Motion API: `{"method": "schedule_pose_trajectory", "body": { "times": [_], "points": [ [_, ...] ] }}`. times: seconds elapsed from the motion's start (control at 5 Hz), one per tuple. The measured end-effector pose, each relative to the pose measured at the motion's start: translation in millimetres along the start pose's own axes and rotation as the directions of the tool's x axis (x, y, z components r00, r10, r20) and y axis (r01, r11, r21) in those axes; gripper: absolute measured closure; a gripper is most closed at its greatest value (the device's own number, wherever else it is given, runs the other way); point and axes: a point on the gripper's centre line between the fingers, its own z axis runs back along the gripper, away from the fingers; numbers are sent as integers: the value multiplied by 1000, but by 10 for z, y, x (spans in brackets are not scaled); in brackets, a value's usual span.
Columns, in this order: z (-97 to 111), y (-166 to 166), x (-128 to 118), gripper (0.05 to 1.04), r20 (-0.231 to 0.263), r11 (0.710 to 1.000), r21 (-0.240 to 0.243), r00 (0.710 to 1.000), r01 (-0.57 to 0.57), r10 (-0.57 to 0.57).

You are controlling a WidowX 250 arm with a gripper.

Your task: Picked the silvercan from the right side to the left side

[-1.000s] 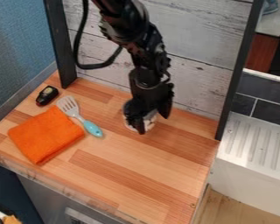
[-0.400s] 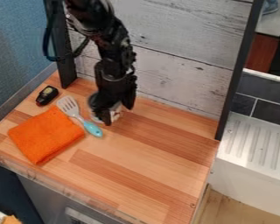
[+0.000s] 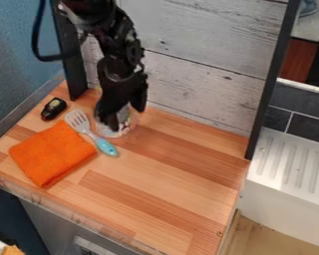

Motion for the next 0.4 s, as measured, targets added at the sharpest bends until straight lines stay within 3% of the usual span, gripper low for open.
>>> {"method": "schedule_pose_trajectory", "body": {
  "times": [0.2, 0.4],
  "points": [
    [464, -40, 21, 83, 55, 997, -34, 997, 64, -62],
    [653, -1, 17, 83, 76, 995, -52, 994, 82, -78]
  ]
}}
